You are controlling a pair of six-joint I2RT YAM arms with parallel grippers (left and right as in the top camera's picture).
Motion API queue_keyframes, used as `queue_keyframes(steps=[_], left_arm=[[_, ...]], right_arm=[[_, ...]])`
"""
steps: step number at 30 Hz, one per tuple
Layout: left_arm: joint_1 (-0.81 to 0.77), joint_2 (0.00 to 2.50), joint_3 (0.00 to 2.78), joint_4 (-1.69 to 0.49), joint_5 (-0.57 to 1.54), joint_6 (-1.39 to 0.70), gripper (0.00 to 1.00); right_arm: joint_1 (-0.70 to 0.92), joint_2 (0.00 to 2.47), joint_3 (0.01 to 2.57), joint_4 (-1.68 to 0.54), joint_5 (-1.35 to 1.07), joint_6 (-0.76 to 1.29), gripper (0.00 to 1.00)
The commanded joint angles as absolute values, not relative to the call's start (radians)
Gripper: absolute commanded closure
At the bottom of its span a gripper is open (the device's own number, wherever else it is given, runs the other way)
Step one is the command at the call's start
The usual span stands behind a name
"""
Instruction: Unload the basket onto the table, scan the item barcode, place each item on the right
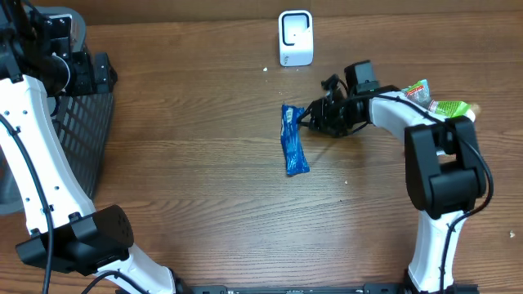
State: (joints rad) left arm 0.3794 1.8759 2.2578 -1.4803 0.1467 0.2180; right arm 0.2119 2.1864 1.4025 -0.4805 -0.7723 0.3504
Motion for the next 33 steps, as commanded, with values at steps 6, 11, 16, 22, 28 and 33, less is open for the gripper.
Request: queue_keyframes(steps=[6, 11, 16, 22, 28, 33], left_arm=[[0.373, 1.859, 2.260, -1.480, 0.154, 0.239, 0.00], [0.373, 1.859, 2.260, -1.481, 0.154, 0.239, 0.01], [0.373, 1.859, 2.260, -1.481, 0.154, 0.239, 0.00], [0.373, 1.859, 2.260, -1.480, 0.154, 0.239, 0.00], [0.373, 1.859, 2.260, -1.481, 0.154, 0.239, 0.00], [0.373, 1.859, 2.260, -1.481, 0.154, 0.239, 0.00]], right_arm=[[0.252, 2.227, 1.416, -0.410, -0.802, 0.529, 0.48], [0.277, 2.228, 1.416, -0.385, -0.802, 0.529, 0.48], [0.279, 2.227, 1.419, -0.345, -0.836, 0.527, 0.52], [0.239, 2.221, 1.510, -0.425, -0.928, 0.367, 0.51], [0.259, 2.224, 1.539, -0.634, -0.868, 0.107, 0.48], [0.337, 2.228, 1.538, -0.720, -0.680, 0.047, 0.49]])
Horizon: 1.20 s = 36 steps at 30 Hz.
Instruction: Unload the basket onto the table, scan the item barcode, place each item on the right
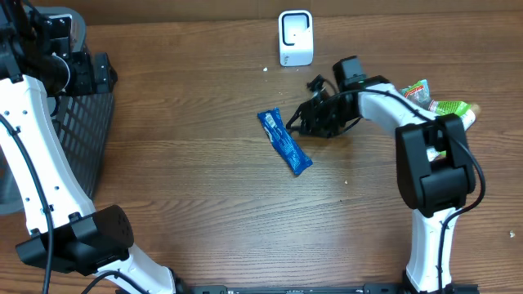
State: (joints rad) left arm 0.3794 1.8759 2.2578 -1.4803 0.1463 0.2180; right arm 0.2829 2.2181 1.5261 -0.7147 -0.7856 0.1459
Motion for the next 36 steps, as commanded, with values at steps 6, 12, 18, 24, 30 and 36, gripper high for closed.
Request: queue_keyframes(steps=[6, 12, 18, 24, 30, 36], left_arm=[[0.373, 1.860, 2.260, -1.480, 0.154, 0.239, 0.00], [0.373, 1.860, 2.260, -1.480, 0.154, 0.239, 0.00], [0.373, 1.860, 2.260, -1.481, 0.154, 0.239, 0.00], [0.373, 1.860, 2.260, -1.480, 0.154, 0.239, 0.00], [0.373, 1.860, 2.260, -1.480, 0.154, 0.239, 0.01], [0.373, 1.860, 2.260, -1.480, 0.154, 0.239, 0.01]], right_arm=[[0.366, 2.228, 1.539, -0.704, -0.648, 0.052, 0.59], [0.371, 2.228, 1.539, -0.690, -0.639, 0.052, 0.65], [0.370, 2.224, 1.579, -0.691, -0.563, 0.054, 0.95], [0.390, 2.172, 1.782, -0.851, -0.195, 0.022, 0.96], [0.451, 2.163, 1.970, -0.860, 0.378, -0.126, 0.96], [0.466, 2.164, 1.968, -0.693, 0.688, -0.495, 0.96]])
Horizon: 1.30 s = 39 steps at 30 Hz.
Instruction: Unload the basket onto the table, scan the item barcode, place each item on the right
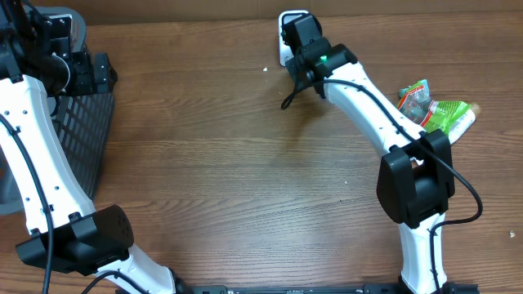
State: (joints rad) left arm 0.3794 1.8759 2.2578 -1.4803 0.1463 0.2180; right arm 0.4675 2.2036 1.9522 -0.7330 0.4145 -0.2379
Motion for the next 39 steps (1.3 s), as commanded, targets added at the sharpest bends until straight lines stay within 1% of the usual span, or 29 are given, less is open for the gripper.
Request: queue_keyframes(steps=[1, 4, 9, 15, 17, 20, 28, 34, 39], left_arm=[[0.373, 1.860, 2.260, -1.481, 0.154, 0.239, 0.00], [0.373, 1.860, 2.260, -1.481, 0.154, 0.239, 0.00], [0.373, 1.860, 2.260, -1.481, 0.154, 0.239, 0.00], [0.372, 1.861, 2.260, -1.481, 0.154, 0.239, 0.00], [0.372, 1.861, 2.260, -1.481, 0.154, 0.239, 0.00], [0.372, 1.861, 2.260, -1.480, 0.154, 0.239, 0.00], [0.372, 1.863, 2.260, -1.480, 0.154, 0.239, 0.00], [0.372, 1.863, 2.260, -1.480, 0.154, 0.239, 0.00], [0.372, 1.863, 2.260, -1.481, 0.154, 0.239, 0.00]], right_arm=[[0.466, 2.164, 1.968, -0.674, 0.699, -0.552, 0.96], [0.458, 2.164, 1.967, -0.550, 0.706, -0.810, 0.96], [0.442, 2.172, 1.964, -0.338, 0.706, -0.986, 0.96], [0.436, 2.227, 1.951, 0.052, 0.751, -1.166, 0.96], [0.436, 2.257, 1.951, 0.147, 0.750, -1.208, 0.96], [0.436, 2.311, 1.951, 0.263, 0.749, -1.213, 0.96], [0.433, 2.451, 1.951, 0.381, 0.633, -1.196, 0.96], [0.419, 2.488, 1.951, 0.391, 0.569, -1.011, 0.96], [0.413, 2.488, 1.951, 0.392, 0.558, -0.994, 0.96]])
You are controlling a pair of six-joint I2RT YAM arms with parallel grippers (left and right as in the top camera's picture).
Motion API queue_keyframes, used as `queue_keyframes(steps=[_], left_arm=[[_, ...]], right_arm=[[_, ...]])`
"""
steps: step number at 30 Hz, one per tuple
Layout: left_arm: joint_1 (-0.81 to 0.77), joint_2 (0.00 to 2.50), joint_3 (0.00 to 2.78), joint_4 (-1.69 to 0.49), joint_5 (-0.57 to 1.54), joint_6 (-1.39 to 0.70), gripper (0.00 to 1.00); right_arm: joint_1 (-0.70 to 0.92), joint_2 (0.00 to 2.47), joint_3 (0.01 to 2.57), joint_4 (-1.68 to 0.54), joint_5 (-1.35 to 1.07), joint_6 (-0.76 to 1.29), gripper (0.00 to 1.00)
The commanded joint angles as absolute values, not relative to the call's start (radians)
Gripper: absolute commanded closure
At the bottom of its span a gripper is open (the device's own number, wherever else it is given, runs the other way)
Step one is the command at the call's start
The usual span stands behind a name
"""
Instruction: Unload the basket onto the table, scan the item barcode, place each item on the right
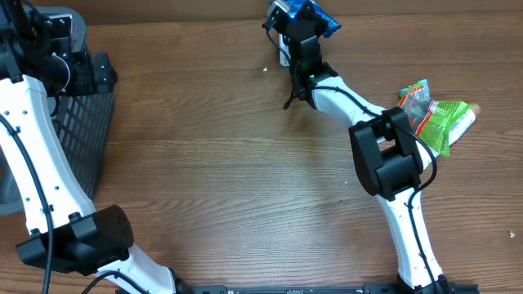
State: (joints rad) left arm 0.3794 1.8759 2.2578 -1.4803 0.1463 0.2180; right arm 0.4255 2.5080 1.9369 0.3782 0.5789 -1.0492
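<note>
My right gripper (299, 23) is at the far edge of the table, shut on the blue packet (324, 20). The packet's ends stick out on both sides of the fingers. It hangs right over the white barcode scanner (283, 51), which is mostly hidden under the wrist; only a sliver shows. The packet's barcode cannot be made out. My left gripper (100, 70) stays at the far left by the basket, and its jaws are too dark to read.
A black mesh basket (82, 139) stands at the left edge. Two green snack packets (435, 113) lie at the right, next to the right arm's upper link. A small white crumb (264, 69) lies left of the scanner.
The right arm has reached further towards the far edge and the wrist has turned. The blue packet, hidden under the gripper before, now shows above the scanner. The left arm is unchanged.
The blue packet first lay mid-table with my right gripper at its right side. Then it lay slanted and further left, the gripper still at it. Later it was off the table with the gripper at the scanner. Now it is held over the scanner.
</note>
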Motion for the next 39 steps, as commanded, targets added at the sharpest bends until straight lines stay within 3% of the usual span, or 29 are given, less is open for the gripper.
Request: queue_keyframes(steps=[1, 20, 32, 36, 39], left_arm=[[0.372, 1.863, 2.260, -1.481, 0.154, 0.239, 0.00], [0.372, 1.863, 2.260, -1.480, 0.154, 0.239, 0.00], [0.372, 1.863, 2.260, -1.481, 0.154, 0.239, 0.01], [0.372, 1.863, 2.260, -1.481, 0.154, 0.239, 0.00], [0.372, 1.863, 2.260, -1.480, 0.154, 0.239, 0.00]], right_arm=[[0.412, 2.488, 1.951, 0.392, 0.558, -0.994, 0.96], [0.395, 2.514, 1.951, 0.380, 0.530, -0.994, 0.96], [0.460, 2.422, 1.951, 0.375, 0.673, -1.057, 0.96], [0.508, 2.328, 1.951, 0.239, 0.755, -1.012, 0.96], [0.548, 2.229, 1.951, 0.032, 0.821, -0.857, 0.96]])
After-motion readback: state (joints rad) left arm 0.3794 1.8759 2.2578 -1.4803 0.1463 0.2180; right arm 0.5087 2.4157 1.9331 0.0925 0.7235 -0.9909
